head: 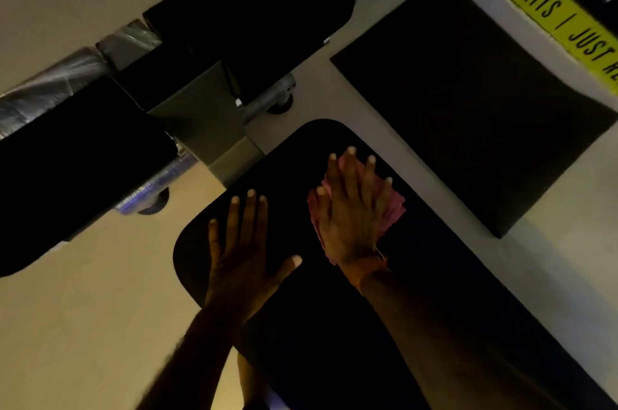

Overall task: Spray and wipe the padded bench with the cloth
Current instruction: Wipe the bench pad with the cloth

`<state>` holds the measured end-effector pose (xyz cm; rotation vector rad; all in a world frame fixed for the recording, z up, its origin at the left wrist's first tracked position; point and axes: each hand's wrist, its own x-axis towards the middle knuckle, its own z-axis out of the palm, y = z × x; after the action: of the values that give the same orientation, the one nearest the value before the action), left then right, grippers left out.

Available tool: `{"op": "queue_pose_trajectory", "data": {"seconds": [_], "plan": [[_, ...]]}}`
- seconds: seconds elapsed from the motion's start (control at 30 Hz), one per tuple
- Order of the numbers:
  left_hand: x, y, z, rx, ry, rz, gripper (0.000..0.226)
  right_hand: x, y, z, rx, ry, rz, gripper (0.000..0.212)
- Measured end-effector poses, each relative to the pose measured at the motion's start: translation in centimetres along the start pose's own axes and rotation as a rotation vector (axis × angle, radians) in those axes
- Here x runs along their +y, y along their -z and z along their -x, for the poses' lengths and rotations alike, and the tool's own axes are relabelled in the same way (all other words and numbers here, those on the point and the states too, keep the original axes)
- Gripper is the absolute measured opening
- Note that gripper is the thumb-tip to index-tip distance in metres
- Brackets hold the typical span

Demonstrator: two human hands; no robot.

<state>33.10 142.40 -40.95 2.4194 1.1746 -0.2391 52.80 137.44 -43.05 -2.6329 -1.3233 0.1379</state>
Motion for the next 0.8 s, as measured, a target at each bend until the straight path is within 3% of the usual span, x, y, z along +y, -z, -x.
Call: {"op": "queue_pose_trajectory", "data": {"seconds": [0.13,0.27,0.43,0.47,0.57,0.6,0.63,0.73,0.77,0.8], "plan": [[0.0,-0.1,-0.1,0.016,-0.009,-0.002,0.105,-0.2,-0.2,2.6,-0.021,-0.082,0.011,0.09],[0.1,-0.2,0.0,0.022,-0.009,0.003,0.104,0.0,-0.5,2.3,-0.01,-0.052,-0.015,0.067],[0.2,-0.1,0.0,0.024,-0.006,0.04,0.105,0.4,-0.4,-1.9,-0.011,-0.042,-0.098,0.057],[0.2,-0.1,0.0,0.028,-0.008,0.042,0.105,0.3,-0.3,-2.1,-0.024,-0.003,-0.108,0.056],[0.2,-0.3,0.0,0.023,-0.004,0.03,0.107,1.4,-0.5,-0.3,-0.067,0.391,-0.011,0.058],[0.2,-0.3,-0.1,0.024,-0.001,0.022,0.11,1.9,-0.5,-0.5,-0.067,0.434,0.018,0.058],[0.2,-0.2,-0.1,0.026,0.0,0.008,0.113,1.9,-0.3,-1.7,-0.057,0.378,0.008,0.059],[-0.1,-0.3,-0.4,0.029,-0.014,-0.023,0.119,-0.7,-0.2,-5.9,-0.033,-0.023,-0.151,0.058],[-0.2,-0.3,-0.3,0.038,-0.012,-0.03,0.12,-1.6,-0.3,-5.9,-0.032,-0.012,-0.182,0.057],[-0.1,-0.2,-0.2,0.049,-0.007,-0.033,0.12,-2.0,-0.7,-5.2,-0.031,0.12,-0.173,0.058]]}}
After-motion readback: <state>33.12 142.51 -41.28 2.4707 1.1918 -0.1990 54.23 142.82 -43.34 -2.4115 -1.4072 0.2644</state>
